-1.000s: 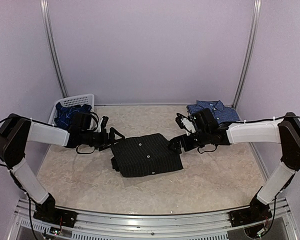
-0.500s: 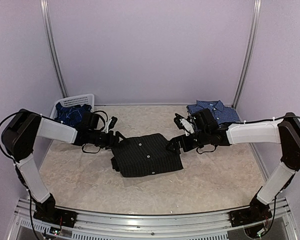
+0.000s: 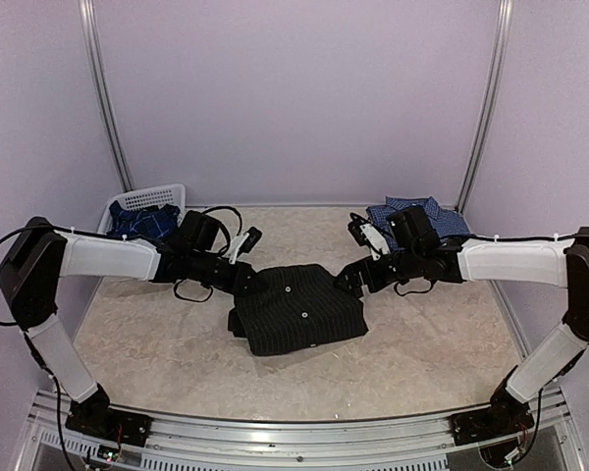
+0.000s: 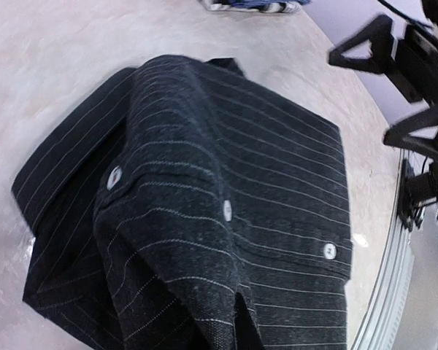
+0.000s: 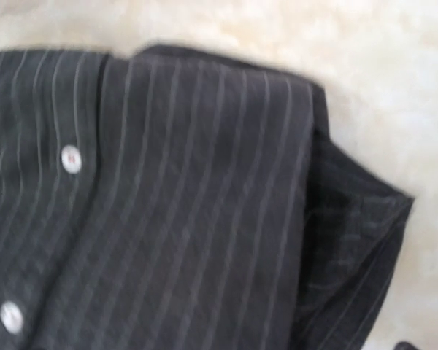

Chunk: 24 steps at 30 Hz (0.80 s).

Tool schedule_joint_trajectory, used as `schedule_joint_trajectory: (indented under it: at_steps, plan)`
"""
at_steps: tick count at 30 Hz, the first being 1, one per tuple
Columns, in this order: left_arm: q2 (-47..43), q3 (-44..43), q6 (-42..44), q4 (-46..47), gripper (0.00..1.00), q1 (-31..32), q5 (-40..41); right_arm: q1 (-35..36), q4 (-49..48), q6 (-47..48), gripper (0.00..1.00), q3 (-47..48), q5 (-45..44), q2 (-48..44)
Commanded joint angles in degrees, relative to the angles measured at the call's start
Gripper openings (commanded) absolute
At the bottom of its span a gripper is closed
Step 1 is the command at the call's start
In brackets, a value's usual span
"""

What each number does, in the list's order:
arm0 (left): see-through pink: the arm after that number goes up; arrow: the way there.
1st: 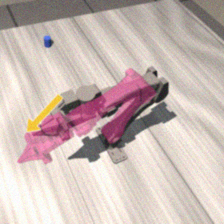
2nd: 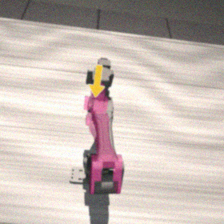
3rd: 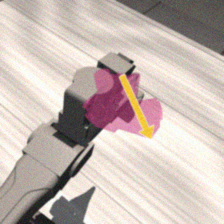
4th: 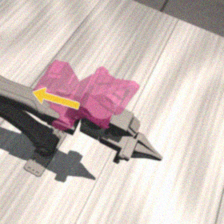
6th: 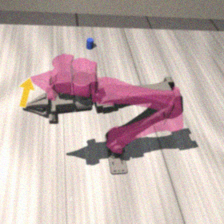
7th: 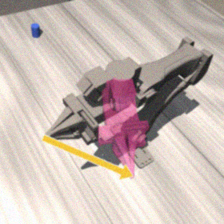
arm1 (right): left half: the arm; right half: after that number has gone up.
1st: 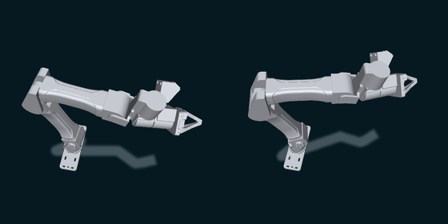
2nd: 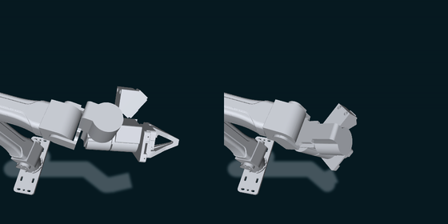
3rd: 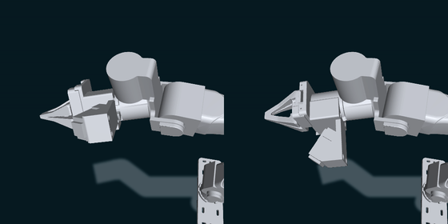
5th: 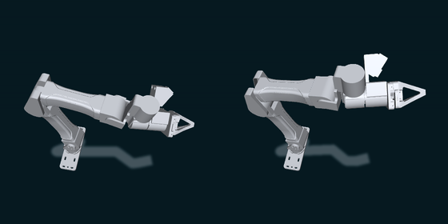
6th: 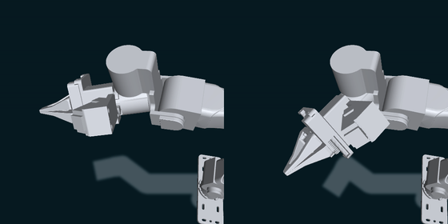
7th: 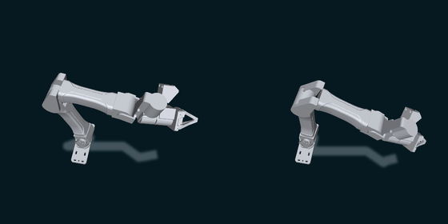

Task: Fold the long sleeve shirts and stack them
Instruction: Smooth out the square-folded shirt at the center of the board.

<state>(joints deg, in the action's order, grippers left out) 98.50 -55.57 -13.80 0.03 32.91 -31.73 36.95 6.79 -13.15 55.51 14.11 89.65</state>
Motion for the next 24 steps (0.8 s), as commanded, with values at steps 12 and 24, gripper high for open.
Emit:
schedule_joint_trajectory:
  at_steps: [12, 24]
  plan:
    - [-16.11, -2.29, 20.84, -8.74, 0.00, 20.09, 12.64, 0.03, 1.51, 17.38, 0.99, -9.60, 9.13, -28.53]
    - [-20.96, 6.01, 25.89, -2.61, 0.02, 21.89, 1.40, 4.76, 12.90, 21.37, 0.98, -6.35, 12.55, -24.92]
